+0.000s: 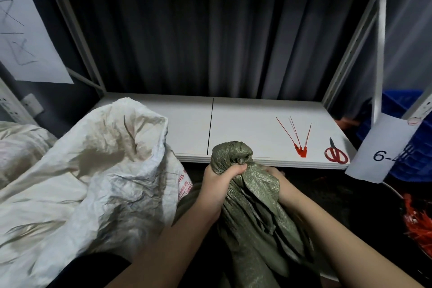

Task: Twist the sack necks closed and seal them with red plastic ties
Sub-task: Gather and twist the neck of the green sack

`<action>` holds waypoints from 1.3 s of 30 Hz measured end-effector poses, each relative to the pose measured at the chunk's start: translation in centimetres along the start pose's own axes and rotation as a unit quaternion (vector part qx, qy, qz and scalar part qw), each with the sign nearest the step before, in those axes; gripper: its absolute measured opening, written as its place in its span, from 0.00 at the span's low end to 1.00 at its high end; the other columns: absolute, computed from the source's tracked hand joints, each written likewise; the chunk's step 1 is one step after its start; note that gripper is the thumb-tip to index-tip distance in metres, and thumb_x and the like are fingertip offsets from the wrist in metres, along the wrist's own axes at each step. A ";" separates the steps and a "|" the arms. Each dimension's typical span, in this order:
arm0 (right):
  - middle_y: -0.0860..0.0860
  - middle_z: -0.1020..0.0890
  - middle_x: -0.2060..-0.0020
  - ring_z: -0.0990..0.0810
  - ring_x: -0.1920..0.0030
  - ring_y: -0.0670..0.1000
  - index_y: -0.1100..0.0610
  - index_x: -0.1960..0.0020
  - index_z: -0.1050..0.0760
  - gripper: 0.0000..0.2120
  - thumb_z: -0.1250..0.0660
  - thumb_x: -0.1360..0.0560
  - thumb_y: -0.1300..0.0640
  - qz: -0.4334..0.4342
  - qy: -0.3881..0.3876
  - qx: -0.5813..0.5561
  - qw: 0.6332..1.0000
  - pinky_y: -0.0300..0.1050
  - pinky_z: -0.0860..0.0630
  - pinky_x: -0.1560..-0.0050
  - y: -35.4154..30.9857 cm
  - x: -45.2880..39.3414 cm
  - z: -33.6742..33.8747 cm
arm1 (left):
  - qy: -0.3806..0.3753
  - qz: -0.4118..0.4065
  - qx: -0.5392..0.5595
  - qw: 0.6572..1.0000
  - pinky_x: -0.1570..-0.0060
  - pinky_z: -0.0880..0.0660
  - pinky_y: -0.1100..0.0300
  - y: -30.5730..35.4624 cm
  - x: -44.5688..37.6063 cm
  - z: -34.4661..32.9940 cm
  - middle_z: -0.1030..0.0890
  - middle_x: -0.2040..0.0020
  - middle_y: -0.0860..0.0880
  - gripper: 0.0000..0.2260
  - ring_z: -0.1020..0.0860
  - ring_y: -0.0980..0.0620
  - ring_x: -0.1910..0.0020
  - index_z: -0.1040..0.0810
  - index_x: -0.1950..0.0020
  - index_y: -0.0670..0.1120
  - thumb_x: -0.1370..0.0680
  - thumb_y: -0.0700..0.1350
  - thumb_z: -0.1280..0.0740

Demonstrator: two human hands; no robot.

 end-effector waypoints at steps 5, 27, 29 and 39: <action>0.55 0.19 0.50 0.20 0.52 0.49 0.60 0.49 0.23 0.11 0.41 0.22 0.71 -0.008 0.093 0.006 0.996 0.35 0.25 0.49 2.6 0.5 0.4 | 0.000 -0.035 -0.014 0.999 0.56 0.23 0.63 0.3 0.0 -0.2 0.16 0.57 0.45 0.09 0.18 0.52 0.58 0.19 0.52 0.40 0.30 0.33 0.28; 0.41 0.28 0.34 0.30 0.33 0.41 0.34 0.33 0.44 0.48 0.22 0.46 0.35 0.118 -0.020 0.133 0.984 0.48 0.35 0.29 -1.3 2.2 -3.9 | 0.052 0.035 0.043 0.997 0.55 0.22 0.57 0.4 -0.5 0.2 0.17 0.63 0.46 0.04 0.18 0.49 0.62 0.18 0.55 0.43 0.27 0.36 0.31; 0.40 0.26 0.38 0.28 0.36 0.39 0.35 0.36 0.43 0.48 0.20 0.48 0.37 0.101 -0.021 0.107 0.989 0.46 0.33 0.31 -0.5 1.9 -4.4 | 0.034 0.040 0.025 0.998 0.51 0.22 0.54 0.4 -0.6 0.1 0.17 0.61 0.44 0.04 0.18 0.47 0.59 0.18 0.54 0.43 0.27 0.37 0.30; 0.46 0.18 0.50 0.19 0.48 0.49 0.47 0.42 0.29 0.26 0.29 0.39 0.48 0.134 0.172 0.093 0.972 0.51 0.22 0.46 -1.5 2.7 -3.7 | -0.007 -0.060 -0.217 0.974 0.39 0.27 0.60 -1.1 -0.3 0.6 0.19 0.44 0.49 0.33 0.21 0.55 0.43 0.27 0.42 0.51 0.44 0.57 0.24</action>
Point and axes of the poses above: each hand's wrist, its own x-axis away from the middle knuckle, its own z-axis out of the back of the hand, y = z × x, the point moved 6 cm from there along -x, towards the middle knuckle
